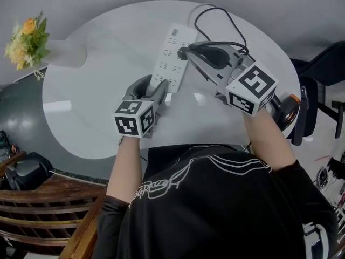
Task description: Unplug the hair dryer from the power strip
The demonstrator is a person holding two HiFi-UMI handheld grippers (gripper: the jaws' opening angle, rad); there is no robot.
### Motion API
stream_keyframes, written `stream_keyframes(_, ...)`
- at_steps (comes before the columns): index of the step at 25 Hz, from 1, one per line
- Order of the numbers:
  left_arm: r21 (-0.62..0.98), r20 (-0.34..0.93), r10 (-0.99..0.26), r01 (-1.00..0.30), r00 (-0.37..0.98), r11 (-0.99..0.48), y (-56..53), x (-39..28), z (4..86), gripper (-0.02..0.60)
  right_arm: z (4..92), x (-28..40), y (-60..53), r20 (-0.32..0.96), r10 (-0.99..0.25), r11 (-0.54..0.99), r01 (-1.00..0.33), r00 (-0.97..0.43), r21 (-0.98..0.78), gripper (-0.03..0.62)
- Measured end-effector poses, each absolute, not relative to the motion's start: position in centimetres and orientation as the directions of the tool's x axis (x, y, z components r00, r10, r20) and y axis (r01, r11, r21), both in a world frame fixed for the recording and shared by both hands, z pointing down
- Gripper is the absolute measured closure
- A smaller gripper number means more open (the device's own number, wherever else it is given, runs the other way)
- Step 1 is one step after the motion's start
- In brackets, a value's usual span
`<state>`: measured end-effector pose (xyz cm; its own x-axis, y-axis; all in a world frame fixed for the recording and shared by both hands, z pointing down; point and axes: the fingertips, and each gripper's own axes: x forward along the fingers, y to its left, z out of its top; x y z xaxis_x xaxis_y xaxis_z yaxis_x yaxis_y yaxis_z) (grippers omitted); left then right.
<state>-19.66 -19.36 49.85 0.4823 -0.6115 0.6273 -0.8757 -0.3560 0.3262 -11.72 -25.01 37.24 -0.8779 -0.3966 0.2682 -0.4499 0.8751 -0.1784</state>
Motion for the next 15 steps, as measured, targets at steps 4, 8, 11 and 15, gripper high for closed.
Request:
stream_keyframes(4, 0.349, 0.627, -0.614, -0.878, 0.479, -0.328, -19.4, -20.1, 49.8, 0.381, 37.6, -11.2, -24.1, 0.293, -0.376, 0.877, -0.440, -0.879, -0.193, 0.569)
stream_keyframes(8, 0.335, 0.608, -0.667, -0.901, 0.429, -0.274, -20.0, -21.1, 48.3, 0.485, 36.7, -10.2, -23.3, 0.278, -0.367, 0.876, -0.430, -0.888, -0.219, 0.568)
stream_keyframes(11, 0.342, 0.568, -0.700, -0.898, 0.433, -0.278, -20.1, -20.9, 46.0, 0.485, 36.0, -9.3, -22.7, 0.266, -0.365, 0.871, -0.428, -0.892, -0.242, 0.569)
stream_keyframes(15, 0.444, 0.473, -0.741, -0.856, 0.476, -0.266, -19.3, -20.0, 42.2, 0.516, 34.6, -7.7, -22.1, 0.264, -0.381, 0.863, -0.443, -0.886, -0.243, 0.568)
